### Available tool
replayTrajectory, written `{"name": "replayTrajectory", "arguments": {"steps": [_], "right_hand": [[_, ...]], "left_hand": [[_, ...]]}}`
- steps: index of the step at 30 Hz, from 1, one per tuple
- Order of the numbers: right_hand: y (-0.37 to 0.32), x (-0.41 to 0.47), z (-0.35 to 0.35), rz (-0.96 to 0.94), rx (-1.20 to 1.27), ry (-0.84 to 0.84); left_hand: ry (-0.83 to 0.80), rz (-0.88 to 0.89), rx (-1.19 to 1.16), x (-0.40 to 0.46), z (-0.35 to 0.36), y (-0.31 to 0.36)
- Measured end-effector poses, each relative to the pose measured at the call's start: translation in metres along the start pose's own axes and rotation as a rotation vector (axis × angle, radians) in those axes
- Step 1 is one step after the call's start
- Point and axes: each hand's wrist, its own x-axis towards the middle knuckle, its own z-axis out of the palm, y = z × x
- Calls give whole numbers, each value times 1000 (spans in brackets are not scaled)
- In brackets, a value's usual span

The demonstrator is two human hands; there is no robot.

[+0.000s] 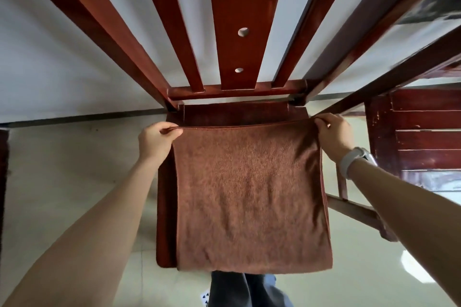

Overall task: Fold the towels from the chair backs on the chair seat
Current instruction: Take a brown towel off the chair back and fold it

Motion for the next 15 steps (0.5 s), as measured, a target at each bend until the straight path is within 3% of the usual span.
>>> {"name": "replayTrajectory", "arguments": {"steps": [8, 12, 15], "right_hand": [[-3, 23, 33, 116, 123, 81], [-2, 25, 33, 216, 164, 92], [1, 4, 27, 120, -69, 176]], "left_hand": [[76, -168, -153, 28, 23, -13], [106, -126, -103, 30, 29, -12], [230, 3, 119, 7, 28, -10]]}}
